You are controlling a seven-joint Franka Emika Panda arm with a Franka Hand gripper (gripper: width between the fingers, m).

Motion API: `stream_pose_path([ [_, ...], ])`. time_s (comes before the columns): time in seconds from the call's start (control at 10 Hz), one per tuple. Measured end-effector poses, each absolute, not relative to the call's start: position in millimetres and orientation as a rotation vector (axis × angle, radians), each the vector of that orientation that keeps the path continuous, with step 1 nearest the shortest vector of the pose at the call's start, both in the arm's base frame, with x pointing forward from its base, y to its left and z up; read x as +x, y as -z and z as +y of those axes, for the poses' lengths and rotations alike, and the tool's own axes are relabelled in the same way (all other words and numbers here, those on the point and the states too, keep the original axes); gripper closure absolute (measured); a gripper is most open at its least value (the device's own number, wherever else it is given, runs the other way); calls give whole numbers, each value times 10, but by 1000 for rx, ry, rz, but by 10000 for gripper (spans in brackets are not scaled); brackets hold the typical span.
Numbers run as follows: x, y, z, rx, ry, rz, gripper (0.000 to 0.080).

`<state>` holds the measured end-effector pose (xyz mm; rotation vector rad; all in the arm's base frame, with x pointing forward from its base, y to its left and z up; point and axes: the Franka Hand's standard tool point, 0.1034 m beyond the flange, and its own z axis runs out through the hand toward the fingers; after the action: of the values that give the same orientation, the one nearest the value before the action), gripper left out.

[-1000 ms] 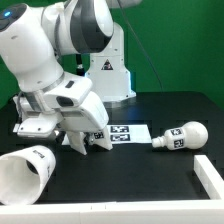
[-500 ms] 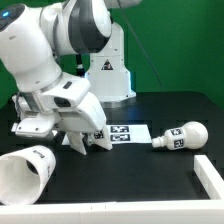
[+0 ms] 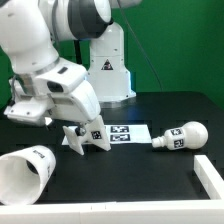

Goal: Assemble lamp

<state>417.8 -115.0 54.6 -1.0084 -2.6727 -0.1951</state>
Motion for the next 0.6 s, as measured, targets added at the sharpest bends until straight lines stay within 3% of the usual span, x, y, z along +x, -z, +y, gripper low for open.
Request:
stream_pose_path([
  [0.6,4495,-969,-1203,-1862,30,-2268,101],
])
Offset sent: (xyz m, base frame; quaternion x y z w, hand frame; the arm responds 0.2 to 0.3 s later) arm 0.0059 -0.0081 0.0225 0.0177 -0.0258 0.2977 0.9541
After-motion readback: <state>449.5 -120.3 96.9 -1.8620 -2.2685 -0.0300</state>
